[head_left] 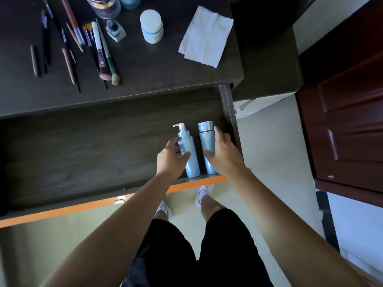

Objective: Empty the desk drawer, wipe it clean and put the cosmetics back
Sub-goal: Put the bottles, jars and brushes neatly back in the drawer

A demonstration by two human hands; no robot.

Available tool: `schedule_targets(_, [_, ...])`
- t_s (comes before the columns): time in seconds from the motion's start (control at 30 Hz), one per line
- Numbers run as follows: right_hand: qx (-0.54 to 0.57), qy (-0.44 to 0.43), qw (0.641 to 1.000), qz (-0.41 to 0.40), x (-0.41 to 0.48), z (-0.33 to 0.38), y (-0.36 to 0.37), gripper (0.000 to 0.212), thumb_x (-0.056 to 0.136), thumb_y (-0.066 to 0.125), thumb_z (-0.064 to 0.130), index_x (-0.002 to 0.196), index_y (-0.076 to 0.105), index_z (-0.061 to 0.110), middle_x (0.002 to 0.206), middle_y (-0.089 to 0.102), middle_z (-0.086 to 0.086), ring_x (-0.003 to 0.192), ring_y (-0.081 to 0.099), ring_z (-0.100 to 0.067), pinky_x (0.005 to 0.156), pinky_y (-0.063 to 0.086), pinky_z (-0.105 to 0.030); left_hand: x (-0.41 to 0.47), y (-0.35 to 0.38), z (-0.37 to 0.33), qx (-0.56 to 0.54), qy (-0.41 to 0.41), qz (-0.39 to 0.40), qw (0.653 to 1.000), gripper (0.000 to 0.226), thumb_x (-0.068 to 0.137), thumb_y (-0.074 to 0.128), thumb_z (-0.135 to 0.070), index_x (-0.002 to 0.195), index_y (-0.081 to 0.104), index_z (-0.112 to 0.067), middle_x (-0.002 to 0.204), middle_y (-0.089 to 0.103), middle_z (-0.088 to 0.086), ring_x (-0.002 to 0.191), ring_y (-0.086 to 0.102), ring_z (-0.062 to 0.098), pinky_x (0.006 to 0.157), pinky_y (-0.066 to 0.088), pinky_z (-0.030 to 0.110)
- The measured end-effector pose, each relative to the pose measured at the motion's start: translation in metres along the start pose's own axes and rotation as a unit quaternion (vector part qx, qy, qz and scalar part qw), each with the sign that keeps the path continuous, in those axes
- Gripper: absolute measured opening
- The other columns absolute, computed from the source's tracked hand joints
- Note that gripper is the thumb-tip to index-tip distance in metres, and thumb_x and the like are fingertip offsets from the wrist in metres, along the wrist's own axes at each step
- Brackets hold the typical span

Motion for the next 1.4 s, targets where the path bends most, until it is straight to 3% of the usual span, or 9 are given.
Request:
schedule_targets(0.17, [0.037, 0.031, 0.999, -0.013, -0.012, -0.016, 0.002, 0.069, 0.095, 0.059, 0.022, 0.153, 0.024, 0.012, 0.134, 0.053, -0.016, 0.116, 0.058, -0.031, 0.092, 0.048, -0.038, -0.004, 0.016, -0.008, -0.018, 0.018, 0.029, 0.999, 0.054, 0.086, 0.067, -0.018, 0.136, 0.049, -0.024, 0.108, 0.066, -0.004, 0.082, 0.060, 0.003, 0.062, 0.036, 0.002])
schedule_targets(0.3, [-0.006, 0.043, 0.997, -0.067, -0.016, -0.025, -0.004, 0.042, 0.091, 0.052, 0.002, 0.132, 0.048, 0.005, 0.112, 0.064, -0.018, 0.101, 0.062, -0.036, 0.083, 0.049, -0.038, -0.003, 0.031, -0.017, -0.025, 0.032, 0.051, 0.998, 0.053, 0.086, 0.064, -0.012, 0.136, 0.051, -0.023, 0.112, 0.066, -0.005, 0.086, 0.061, 0.003, 0.065, 0.038, -0.003])
schedule_targets(0.5, [-0.012, 0.038, 0.996, -0.079, -0.014, -0.028, -0.020, 0.017, 0.092, 0.051, 0.004, 0.108, 0.058, 0.005, 0.099, 0.068, -0.017, 0.092, 0.065, -0.036, 0.071, 0.044, -0.033, -0.011, 0.036, -0.029, -0.022, 0.039, 0.105, 0.993, 0.052, 0.089, 0.062, -0.017, 0.139, 0.049, -0.022, 0.126, 0.064, -0.003, 0.106, 0.063, 0.009, 0.092, 0.047, 0.020])
schedule_targets(0.57, [-0.014, 0.020, 0.995, -0.098, -0.012, -0.020, -0.034, 0.023, 0.096, 0.055, 0.017, 0.117, 0.059, 0.009, 0.109, 0.068, -0.012, 0.099, 0.065, -0.032, 0.078, 0.050, -0.035, -0.015, 0.020, -0.038, 0.016, 0.070, 0.088, 0.994, 0.051, 0.092, 0.060, -0.024, 0.141, 0.047, -0.022, 0.135, 0.059, -0.001, 0.118, 0.058, 0.014, 0.100, 0.045, 0.027])
schedule_targets(0.63, [-0.009, -0.007, 0.991, -0.130, -0.010, -0.009, -0.055, 0.033, 0.098, 0.056, 0.026, 0.129, 0.056, 0.015, 0.121, 0.066, -0.008, 0.108, 0.064, -0.029, 0.086, 0.051, -0.036, -0.019, -0.009, -0.055, 0.093, 0.139, 0.002, 0.986, 0.050, 0.095, 0.055, -0.030, 0.144, 0.043, -0.020, 0.144, 0.049, 0.001, 0.130, 0.047, 0.020, 0.107, 0.038, 0.033])
schedule_targets(0.8, [0.052, -0.106, 0.980, -0.161, 0.017, 0.040, -0.107, 0.048, 0.098, 0.055, 0.027, 0.144, 0.044, 0.017, 0.140, 0.053, -0.008, 0.126, 0.053, -0.028, 0.096, 0.050, -0.044, -0.023, -0.095, -0.104, 0.132, 0.214, -0.166, 0.954, 0.060, 0.096, 0.055, -0.032, 0.149, 0.034, -0.015, 0.156, 0.030, 0.010, 0.141, 0.030, 0.029, 0.114, 0.027, 0.042])
schedule_targets(1.1, [0.085, -0.215, 0.964, -0.133, 0.078, 0.153, -0.158, 0.062, 0.096, 0.059, 0.030, 0.151, 0.032, 0.019, 0.146, 0.042, -0.007, 0.129, 0.049, -0.025, 0.097, 0.046, -0.039, 0.011, -0.208, -0.135, 0.140, 0.189, -0.242, 0.941, 0.070, 0.094, 0.057, -0.034, 0.153, 0.022, -0.016, 0.160, 0.018, 0.010, 0.147, 0.018, 0.029, 0.116, 0.023, 0.046])
schedule_targets(1.23, [0.085, -0.199, 0.965, -0.148, 0.122, 0.190, -0.161, 0.072, 0.092, 0.064, 0.027, 0.153, 0.026, 0.018, 0.148, 0.039, -0.008, 0.133, 0.044, -0.026, 0.098, 0.044, -0.040, 0.063, -0.240, -0.142, 0.142, 0.202, -0.240, 0.939, 0.071, 0.093, 0.059, -0.033, 0.152, 0.025, -0.014, 0.160, 0.020, 0.009, 0.147, 0.019, 0.026, 0.115, 0.018, 0.041])
schedule_targets(1.4, [0.091, -0.159, 0.971, -0.155, 0.168, 0.217, -0.150, 0.090, 0.084, 0.074, 0.031, 0.155, 0.020, 0.016, 0.150, 0.033, -0.008, 0.135, 0.041, -0.025, 0.103, 0.041, -0.037, 0.136, -0.264, -0.155, 0.157, 0.245, -0.203, 0.935, 0.074, 0.091, 0.061, -0.034, 0.150, 0.025, -0.009, 0.157, 0.023, 0.013, 0.144, 0.022, 0.030, 0.116, 0.024, 0.044])
Point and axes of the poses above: each hand's wrist, its own x-axis towards the middle knuckle, its own y-axis out of the palm, z = x × y, the point moved 5 cm from there along x, towards the middle knuckle
